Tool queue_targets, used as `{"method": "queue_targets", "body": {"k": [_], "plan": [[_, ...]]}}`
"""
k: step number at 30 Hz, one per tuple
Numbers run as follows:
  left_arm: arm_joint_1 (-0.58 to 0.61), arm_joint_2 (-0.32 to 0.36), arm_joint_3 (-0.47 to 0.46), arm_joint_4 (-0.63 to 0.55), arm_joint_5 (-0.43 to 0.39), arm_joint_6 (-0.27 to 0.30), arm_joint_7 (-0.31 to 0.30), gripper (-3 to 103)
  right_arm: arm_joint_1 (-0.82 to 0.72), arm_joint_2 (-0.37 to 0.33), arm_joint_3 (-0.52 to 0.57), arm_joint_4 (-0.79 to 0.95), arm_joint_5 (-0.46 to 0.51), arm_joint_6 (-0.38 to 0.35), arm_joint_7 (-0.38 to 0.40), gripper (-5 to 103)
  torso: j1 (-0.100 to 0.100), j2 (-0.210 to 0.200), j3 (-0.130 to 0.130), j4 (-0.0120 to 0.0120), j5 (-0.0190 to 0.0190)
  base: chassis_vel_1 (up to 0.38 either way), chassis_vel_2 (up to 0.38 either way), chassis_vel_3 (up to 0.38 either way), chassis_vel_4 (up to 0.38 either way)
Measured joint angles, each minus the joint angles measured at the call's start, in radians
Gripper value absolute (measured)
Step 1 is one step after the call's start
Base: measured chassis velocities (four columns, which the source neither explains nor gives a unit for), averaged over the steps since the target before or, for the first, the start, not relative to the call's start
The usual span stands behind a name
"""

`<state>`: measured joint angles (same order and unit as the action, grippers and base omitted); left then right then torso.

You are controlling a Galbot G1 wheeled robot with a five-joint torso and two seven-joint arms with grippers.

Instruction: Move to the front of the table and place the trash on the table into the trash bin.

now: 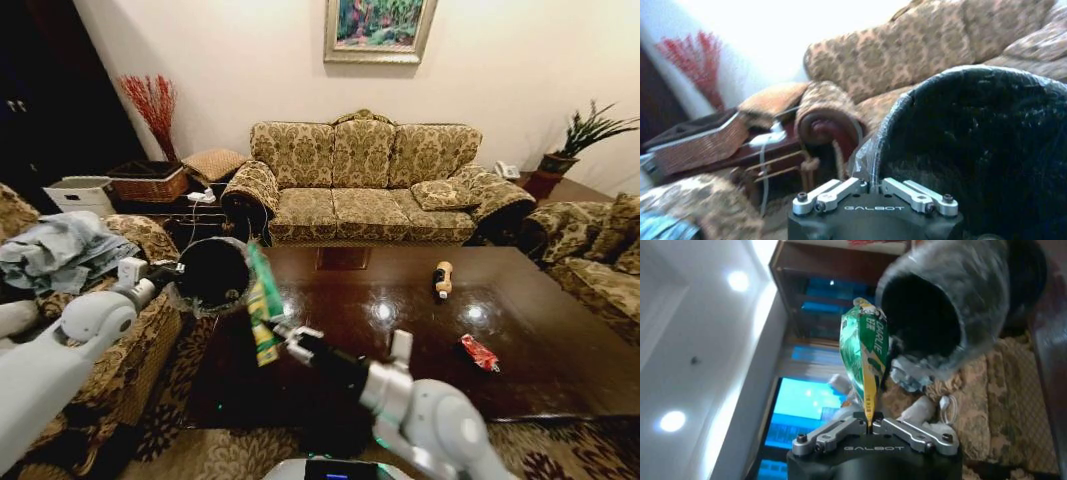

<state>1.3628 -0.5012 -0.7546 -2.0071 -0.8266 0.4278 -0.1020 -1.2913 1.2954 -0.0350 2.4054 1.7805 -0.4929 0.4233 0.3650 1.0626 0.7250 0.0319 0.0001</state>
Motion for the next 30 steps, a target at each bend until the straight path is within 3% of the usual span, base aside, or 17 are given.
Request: {"method": "queue_targets", "body": {"k": [5, 14, 21, 30], "plan": [[0.024, 0.001, -0.019, -0.065, 0.001, -0.029, 0.028, 0, 0.048, 0.093, -0.048, -0.139, -0.049, 0.018, 0.005, 0, 0.0, 0.0, 0.0, 0.0004, -0.0001, 0.0, 0.0, 0.0, 0.0], [0.039, 0.01, -0.026, -0.134, -0.006, -0.036, 0.066, 0, 0.116, 0.191, -0.041, -0.28, -0.113, 0.058, -0.012, 0, 0.0, 0.0, 0.0, 0.0001, 0.0, 0.0, 0.0, 0.0, 0.0], [0.074, -0.004, -0.028, -0.18, 0.002, -0.047, 0.099, 0, 0.159, 0.241, -0.037, -0.346, -0.161, 0.099, -0.093, -2, 0.0, 0.0, 0.0, 0.0002, -0.0001, 0.0, 0.0, 0.0, 0.0], [0.071, -0.003, -0.014, -0.164, 0.01, -0.047, 0.107, 0, 0.153, 0.225, -0.034, -0.344, -0.183, 0.088, -0.171, 36, 0.0, 0.0, 0.0, 0.0002, -0.0001, 0.0, 0.0, 0.0, 0.0]]}}
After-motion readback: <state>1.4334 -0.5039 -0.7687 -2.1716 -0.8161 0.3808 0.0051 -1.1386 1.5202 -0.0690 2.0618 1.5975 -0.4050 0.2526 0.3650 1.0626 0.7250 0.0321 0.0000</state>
